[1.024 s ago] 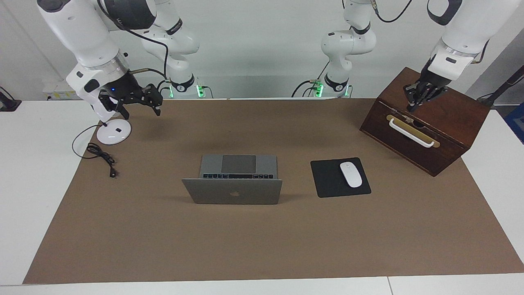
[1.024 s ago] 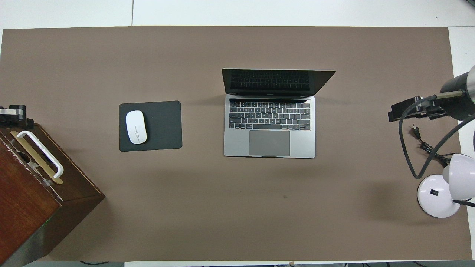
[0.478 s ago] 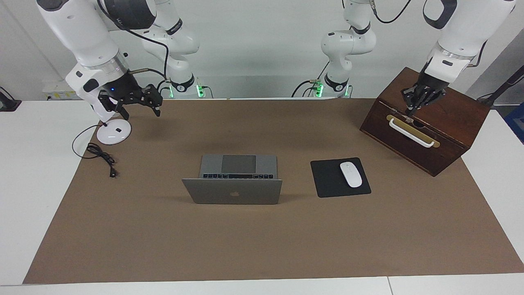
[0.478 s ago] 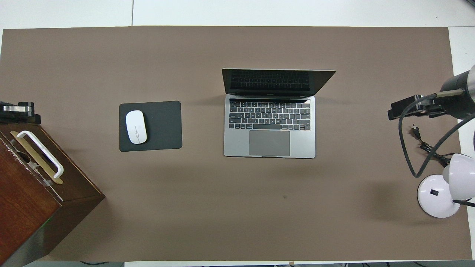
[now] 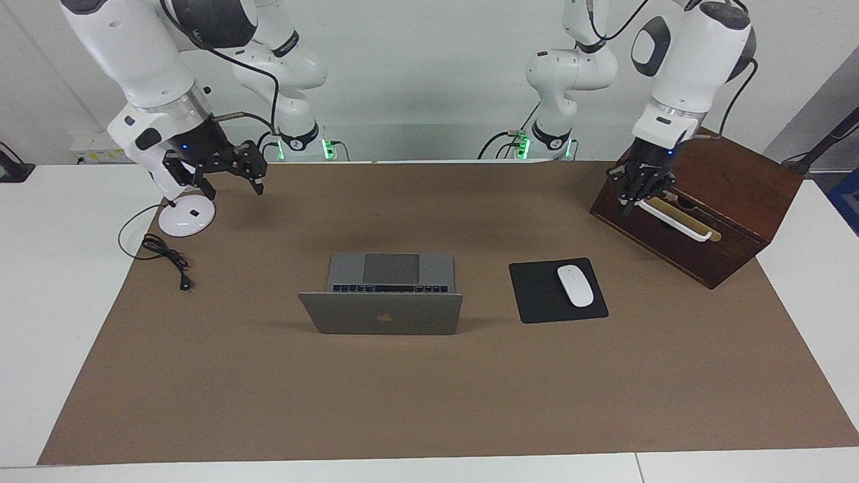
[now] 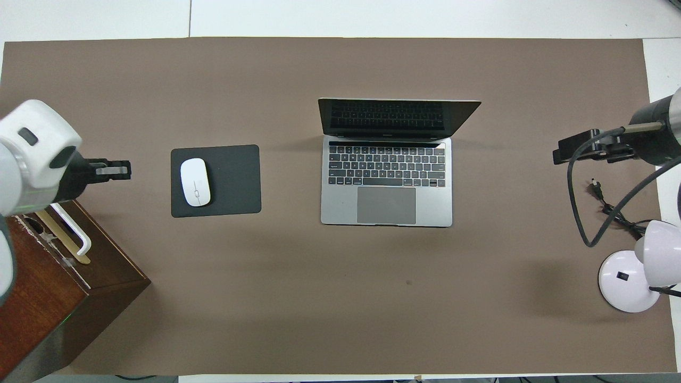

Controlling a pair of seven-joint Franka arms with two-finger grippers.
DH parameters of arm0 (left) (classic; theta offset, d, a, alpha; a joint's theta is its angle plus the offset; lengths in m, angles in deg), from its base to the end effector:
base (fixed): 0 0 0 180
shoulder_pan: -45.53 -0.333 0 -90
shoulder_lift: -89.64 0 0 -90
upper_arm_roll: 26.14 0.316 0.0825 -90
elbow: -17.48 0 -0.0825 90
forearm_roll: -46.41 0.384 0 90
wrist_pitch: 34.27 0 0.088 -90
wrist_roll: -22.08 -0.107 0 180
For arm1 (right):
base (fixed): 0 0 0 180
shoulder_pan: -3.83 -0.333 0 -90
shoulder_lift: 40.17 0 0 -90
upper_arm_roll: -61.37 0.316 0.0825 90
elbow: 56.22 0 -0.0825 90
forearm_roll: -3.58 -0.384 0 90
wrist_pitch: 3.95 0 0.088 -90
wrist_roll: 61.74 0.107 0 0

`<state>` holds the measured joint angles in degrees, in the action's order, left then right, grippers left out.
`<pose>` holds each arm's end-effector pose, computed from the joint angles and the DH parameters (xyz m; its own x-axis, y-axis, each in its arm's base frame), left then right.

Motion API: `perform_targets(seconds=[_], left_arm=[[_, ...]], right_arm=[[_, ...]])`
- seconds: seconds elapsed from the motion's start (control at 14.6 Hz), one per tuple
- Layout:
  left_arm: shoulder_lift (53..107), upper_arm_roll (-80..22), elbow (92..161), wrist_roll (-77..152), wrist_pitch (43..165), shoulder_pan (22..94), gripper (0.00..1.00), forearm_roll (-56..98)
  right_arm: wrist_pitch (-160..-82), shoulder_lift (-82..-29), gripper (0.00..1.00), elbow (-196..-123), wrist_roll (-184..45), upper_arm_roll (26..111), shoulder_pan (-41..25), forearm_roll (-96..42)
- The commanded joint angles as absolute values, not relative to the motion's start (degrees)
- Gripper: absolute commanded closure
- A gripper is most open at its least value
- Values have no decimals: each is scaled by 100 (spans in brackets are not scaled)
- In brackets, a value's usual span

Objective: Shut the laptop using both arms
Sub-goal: 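Move the left gripper to the laptop base while the right gripper reaches the lid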

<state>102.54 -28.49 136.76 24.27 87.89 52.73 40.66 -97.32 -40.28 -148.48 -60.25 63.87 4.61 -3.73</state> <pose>0.5073 -0.0913 0.5513 0.9613 -0.0706 0.2662 -0.0996 -0.9903 0.0972 0.5594 0.0297 0.6108 0.9999 -0.0033 0.0137 -0.0015 -0.9918 -0.1276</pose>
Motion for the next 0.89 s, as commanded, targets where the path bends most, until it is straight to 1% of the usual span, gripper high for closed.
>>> perform_targets(seconds=[0.0, 0.07, 0.14, 0.2, 0.27, 0.34, 0.41, 0.55, 0.61, 0.82], left_arm=[[10931, -2781, 14823, 2489, 9805, 5799, 100, 3938], [11037, -2781, 15052, 2497, 10070, 5966, 100, 3929], [11117, -2781, 15255, 2498, 10247, 6107, 100, 3929], [11161, -2781, 15370, 2498, 10405, 6247, 100, 3929], [11161, -2781, 15458, 2506, 10589, 6397, 100, 3920], [11161, -2781, 15537, 2515, 10783, 6581, 100, 3929], [11161, -2781, 15625, 2541, 10985, 6757, 100, 3920], [11144, -2772, 15801, 2656, 11354, 7108, 100, 3920], [11118, -2772, 15889, 2673, 11565, 7249, 100, 3920], [10986, -2772, 16187, 2708, 12302, 7601, 100, 3885]], right_arm=[[-10035, -4088, 7, -14859, -5613, 6419, 480, -748], [-10150, -4096, 7, -14903, -5411, 6419, 480, -906], [-10281, -4105, 11, -14921, -5191, 6427, 480, -1073], [-10413, -4123, 20, -14929, -4998, 6480, 480, -1162], [-10536, -4175, 35, -14930, -4848, 6567, 480, -1215], [-10651, -4193, 53, -14930, -4698, 6611, 480, -1311], [-10765, -4202, 66, -14930, -4566, 6621, 480, -1451], [-10993, -4281, 92, -14930, -4434, 6699, 480, -1558], [-11177, -4342, 100, -14930, -4425, 6769, 480, -1584], [-11582, -4527, 100, -14921, -4258, 6954, 471, -1585]])
